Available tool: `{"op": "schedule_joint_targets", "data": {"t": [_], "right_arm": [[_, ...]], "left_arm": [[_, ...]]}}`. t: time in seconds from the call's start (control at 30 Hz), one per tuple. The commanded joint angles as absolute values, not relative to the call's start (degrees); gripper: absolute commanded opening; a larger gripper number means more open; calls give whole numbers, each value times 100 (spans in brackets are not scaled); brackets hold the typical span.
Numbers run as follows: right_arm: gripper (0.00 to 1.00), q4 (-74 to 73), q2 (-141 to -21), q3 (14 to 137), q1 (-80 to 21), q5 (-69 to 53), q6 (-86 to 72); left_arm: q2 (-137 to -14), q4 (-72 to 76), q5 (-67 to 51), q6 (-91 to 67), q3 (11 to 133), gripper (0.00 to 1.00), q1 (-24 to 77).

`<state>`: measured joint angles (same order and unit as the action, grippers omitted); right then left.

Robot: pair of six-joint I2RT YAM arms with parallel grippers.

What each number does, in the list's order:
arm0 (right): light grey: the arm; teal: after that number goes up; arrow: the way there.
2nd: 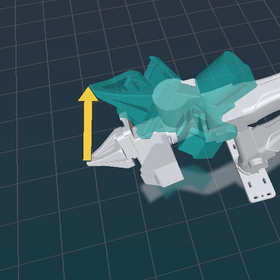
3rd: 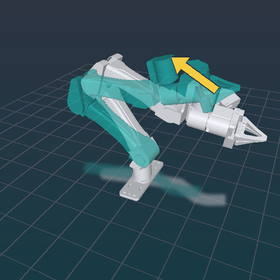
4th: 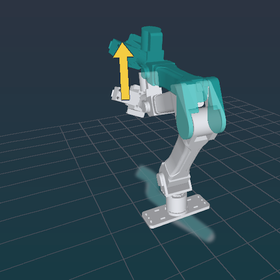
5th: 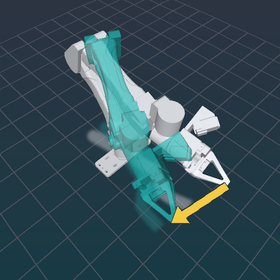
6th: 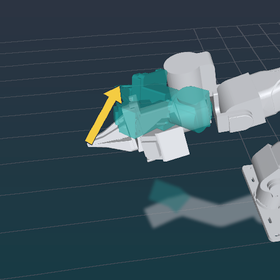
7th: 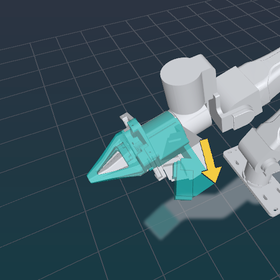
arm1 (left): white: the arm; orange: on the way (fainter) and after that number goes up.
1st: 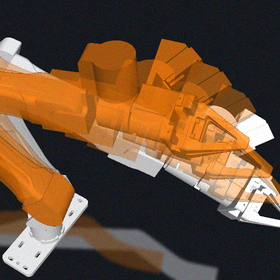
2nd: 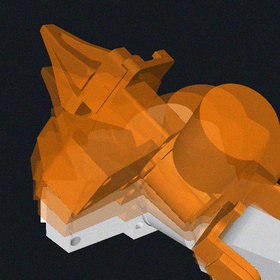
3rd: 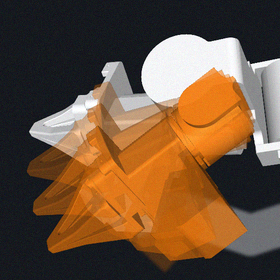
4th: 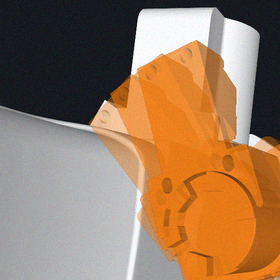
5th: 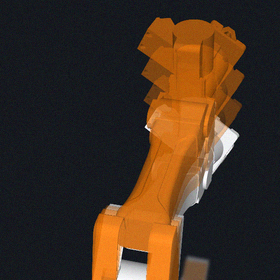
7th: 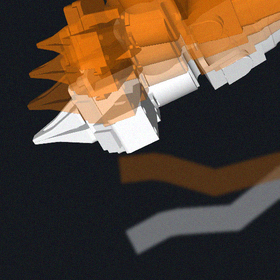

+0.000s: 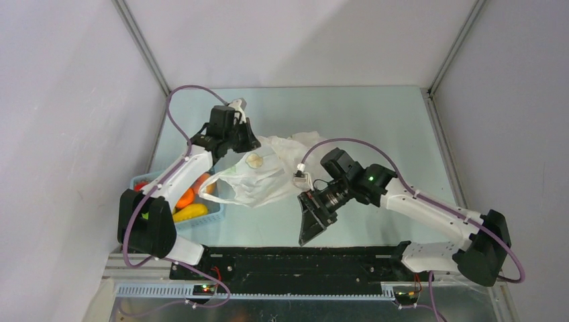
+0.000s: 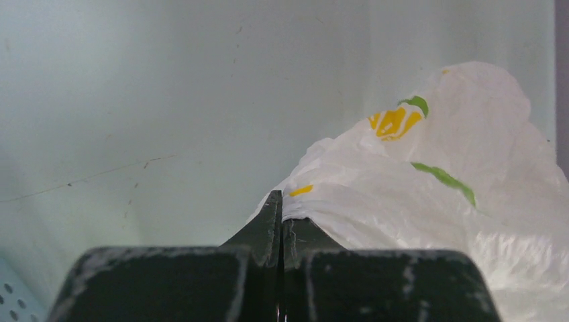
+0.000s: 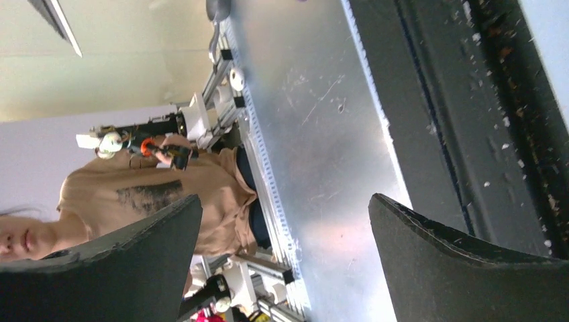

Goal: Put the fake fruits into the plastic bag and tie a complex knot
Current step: Open the plastic bag at the center of the board, then adjust the plastic bag at the center of the board.

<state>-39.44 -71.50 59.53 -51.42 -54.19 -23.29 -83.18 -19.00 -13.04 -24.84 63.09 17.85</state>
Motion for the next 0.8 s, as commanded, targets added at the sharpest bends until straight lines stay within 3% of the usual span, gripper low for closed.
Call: {"op": "schedule_joint_targets", "data": {"t": [0.0, 0.27, 0.5, 0.67, 0.77], "right_arm": [[100, -4747, -6770, 6191, -5165, -5982, -1895], [100, -4735, -6500, 6368, -4869, -5384, -1883], [96, -3677, -6467, 6233, -3946, -2370, -3330], [92, -3078, -6432, 6052, -4876, 566, -4133], [94, -2490, -6477, 5705, -5240, 1498, -4834]], "left_arm": [[-8060, -2051, -860, -2154, 6492, 0, 1728], [-8034, -2087, -767, -2120, 6508, 0, 1646], [-7955, -1865, -1232, -2361, 6416, 0, 1644], [-7930, -1844, -1242, -2382, 6399, 0, 1648], [-7944, -1806, -1313, -2421, 6383, 0, 1650]]}}
